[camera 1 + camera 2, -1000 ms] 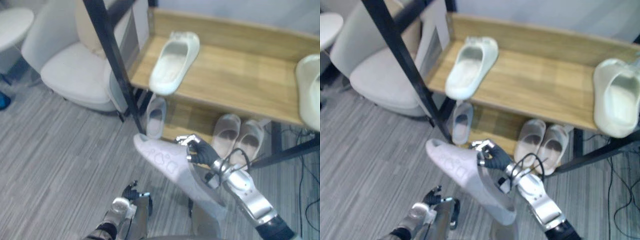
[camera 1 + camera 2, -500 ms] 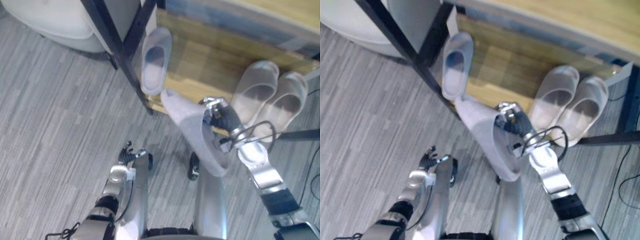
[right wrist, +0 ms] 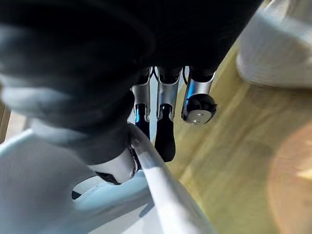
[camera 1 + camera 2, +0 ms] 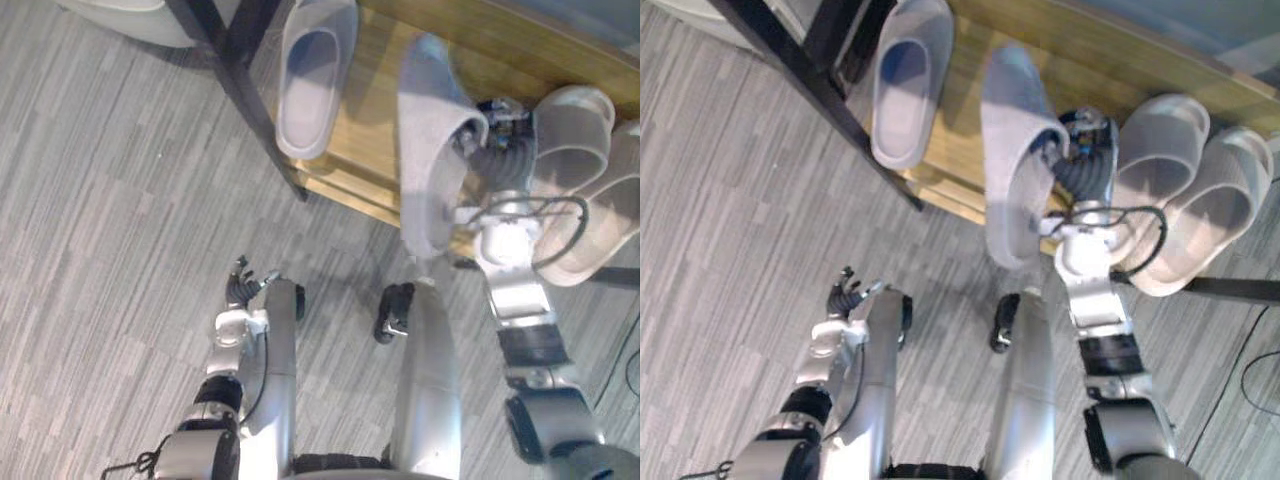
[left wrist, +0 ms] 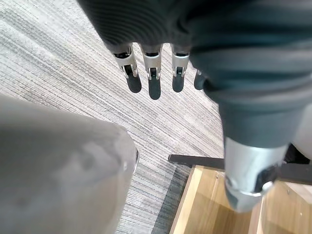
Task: Organize the slippers on the shoe rack
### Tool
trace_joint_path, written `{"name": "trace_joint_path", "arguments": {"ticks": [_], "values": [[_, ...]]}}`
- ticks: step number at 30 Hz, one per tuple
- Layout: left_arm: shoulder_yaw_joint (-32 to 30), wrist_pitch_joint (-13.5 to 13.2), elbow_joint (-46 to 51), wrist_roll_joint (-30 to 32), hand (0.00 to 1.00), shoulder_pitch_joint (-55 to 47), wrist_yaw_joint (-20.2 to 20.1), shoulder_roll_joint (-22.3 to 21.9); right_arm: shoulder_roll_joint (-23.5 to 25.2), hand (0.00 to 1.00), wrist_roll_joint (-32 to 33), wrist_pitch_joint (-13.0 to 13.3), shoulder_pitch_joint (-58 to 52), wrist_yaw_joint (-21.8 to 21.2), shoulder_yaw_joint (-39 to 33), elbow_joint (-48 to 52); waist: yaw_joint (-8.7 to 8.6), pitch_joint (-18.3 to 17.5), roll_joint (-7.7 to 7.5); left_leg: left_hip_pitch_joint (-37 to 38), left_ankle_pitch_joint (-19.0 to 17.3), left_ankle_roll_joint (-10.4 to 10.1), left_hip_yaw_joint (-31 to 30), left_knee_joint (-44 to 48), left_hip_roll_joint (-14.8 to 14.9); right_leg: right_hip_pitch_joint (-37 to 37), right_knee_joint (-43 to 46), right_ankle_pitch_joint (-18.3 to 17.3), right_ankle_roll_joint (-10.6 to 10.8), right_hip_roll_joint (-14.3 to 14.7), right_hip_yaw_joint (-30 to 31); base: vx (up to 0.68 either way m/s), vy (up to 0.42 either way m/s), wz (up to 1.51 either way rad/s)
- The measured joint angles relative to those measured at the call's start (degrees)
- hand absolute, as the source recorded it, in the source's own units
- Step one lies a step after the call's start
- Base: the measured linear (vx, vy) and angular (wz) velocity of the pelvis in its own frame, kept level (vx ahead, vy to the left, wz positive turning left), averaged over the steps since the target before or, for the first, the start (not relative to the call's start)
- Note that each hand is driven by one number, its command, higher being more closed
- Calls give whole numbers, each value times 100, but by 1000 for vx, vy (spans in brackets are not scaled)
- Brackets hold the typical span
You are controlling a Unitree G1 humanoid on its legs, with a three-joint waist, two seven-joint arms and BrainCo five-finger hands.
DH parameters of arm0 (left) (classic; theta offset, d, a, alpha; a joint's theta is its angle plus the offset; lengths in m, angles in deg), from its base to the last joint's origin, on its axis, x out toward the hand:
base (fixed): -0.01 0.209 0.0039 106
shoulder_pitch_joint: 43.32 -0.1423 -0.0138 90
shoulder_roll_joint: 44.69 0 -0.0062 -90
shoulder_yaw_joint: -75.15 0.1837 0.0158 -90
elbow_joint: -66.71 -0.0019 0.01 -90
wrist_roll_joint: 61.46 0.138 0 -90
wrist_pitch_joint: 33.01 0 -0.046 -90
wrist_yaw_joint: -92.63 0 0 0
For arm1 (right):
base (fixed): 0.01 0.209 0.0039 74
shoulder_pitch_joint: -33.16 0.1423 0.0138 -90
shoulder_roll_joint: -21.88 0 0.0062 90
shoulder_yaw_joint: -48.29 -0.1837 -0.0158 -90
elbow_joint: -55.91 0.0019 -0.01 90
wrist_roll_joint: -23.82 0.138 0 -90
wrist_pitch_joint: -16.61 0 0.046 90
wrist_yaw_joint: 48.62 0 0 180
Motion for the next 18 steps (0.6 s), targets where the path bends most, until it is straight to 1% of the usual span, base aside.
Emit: {"name": "trace_joint_path", "arguments": {"ticks": [1, 3, 12, 16, 17, 18], "values": [[-9, -15, 15, -59, 0, 5, 80, -1, 40, 100, -93, -41, 245, 84, -4, -185, 5, -6, -2, -43, 0, 0, 0, 12, 25, -23, 22, -8, -12, -3, -19, 32, -25, 8], [-5, -41, 15, -102, 0, 23, 85, -10, 57, 100, -169, -69, 523, 113, 0, -413, 37, -16, -1, -90, 1, -1, 11, 14, 43, -78, 38, -10, -17, -2, -22, 13, -12, 3], [1, -53, -173, -291, 0, -11, 322, -80, 185, 100, -147, -201, 1492, 394, -16, -1829, 143, -466, 2, -453, 21, -41, -27, 57, 125, -403, 136, -42, -150, -8, -133, 22, -20, 4], [4, -65, -230, -395, 0, -10, 337, -86, 312, 100, -143, -245, 1842, 477, -75, -2242, 167, -503, 13, -465, 27, -53, -31, 57, 149, -404, 148, -52, -169, -8, -160, 4, -4, 1], [4, -65, -261, -403, 0, -11, 340, -106, 321, 0, -133, -265, 1879, 503, -127, -2337, 193, -553, 20, -494, 29, -56, -34, 58, 159, -421, 148, -57, -174, -12, -176, 20, -14, 4], [9, -64, -305, -424, 0, -15, 346, -127, 333, 0, -113, -282, 1901, 507, -195, -2471, 236, -630, 13, -530, 34, -65, -35, 58, 163, -456, 153, -58, -177, -16, -183, 26, -14, 4]]}}
